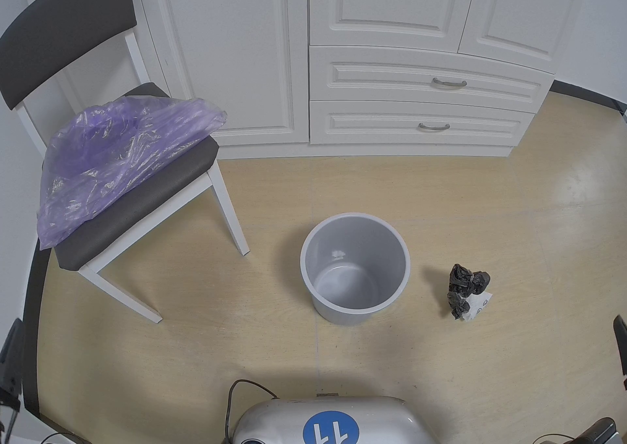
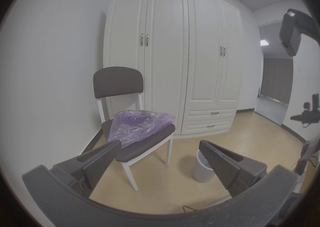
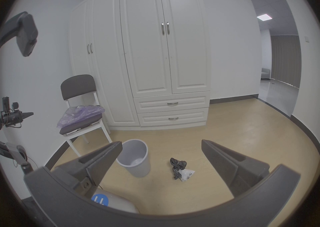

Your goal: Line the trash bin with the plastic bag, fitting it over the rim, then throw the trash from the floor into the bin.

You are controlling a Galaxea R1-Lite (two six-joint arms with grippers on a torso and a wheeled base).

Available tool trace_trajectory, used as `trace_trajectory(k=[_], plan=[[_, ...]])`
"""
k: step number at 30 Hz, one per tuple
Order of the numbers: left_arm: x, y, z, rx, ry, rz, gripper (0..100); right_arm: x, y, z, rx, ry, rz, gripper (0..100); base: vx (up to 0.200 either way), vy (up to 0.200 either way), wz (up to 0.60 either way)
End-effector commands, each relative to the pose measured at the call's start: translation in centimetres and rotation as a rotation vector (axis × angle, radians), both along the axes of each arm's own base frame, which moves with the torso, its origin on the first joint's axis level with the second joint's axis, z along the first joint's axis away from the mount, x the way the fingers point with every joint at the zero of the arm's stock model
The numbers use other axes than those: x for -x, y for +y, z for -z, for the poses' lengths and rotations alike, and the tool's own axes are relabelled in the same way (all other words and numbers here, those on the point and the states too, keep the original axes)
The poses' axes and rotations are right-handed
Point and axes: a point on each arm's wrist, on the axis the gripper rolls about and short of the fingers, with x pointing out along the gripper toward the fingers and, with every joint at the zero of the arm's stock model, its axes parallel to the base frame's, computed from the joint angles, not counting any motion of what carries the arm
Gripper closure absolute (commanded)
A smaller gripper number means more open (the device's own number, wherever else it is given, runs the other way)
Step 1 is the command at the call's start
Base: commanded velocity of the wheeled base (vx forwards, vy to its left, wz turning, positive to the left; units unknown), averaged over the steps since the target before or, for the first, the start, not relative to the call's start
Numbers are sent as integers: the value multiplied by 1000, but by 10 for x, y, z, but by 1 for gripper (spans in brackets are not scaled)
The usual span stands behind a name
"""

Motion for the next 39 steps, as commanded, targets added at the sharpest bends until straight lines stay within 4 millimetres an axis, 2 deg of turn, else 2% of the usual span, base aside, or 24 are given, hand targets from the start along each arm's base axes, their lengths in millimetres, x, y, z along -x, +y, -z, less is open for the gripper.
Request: trace_trajectory(k=[1, 6, 12, 15, 16, 19, 25, 31, 35, 39], plan=[[-64, -1, -45, -109, 198, -74, 0, -51, 2, -61, 23, 114, -40, 0, 0, 0, 0], [-87, 0, -44, -195, 294, -135, 0, -64, 2, -78, 22, 114, -49, 0, 0, 0, 0], [-110, 7, -36, -297, 411, -228, 0, -75, 3, -70, 21, 181, -47, 0, 0, 0, 0], [-129, 22, -35, -357, 458, -336, 0, -84, 2, -67, 15, 220, -36, 0, 0, 0, 0], [-130, 23, -36, -358, 457, -340, 0, -84, 2, -67, 15, 221, -35, 0, 0, 0, 0], [-147, 48, -33, -385, 467, -383, 0, -88, 2, -65, 11, 236, -33, 0, 0, 0, 0], [-147, 90, -26, -395, 473, -300, 0, -88, 2, -64, 11, 241, -30, 0, 0, 0, 0], [-135, 95, -21, -392, 468, -282, 0, -89, 2, -57, 13, 268, -26, 0, 0, 0, 0], [-127, 105, -7, -517, 537, -308, 0, -92, 2, -51, 16, 297, -26, 0, 0, 0, 0], [-130, 107, 1, -503, 536, -237, 0, -93, 2, -49, 18, 311, -26, 0, 0, 0, 0]])
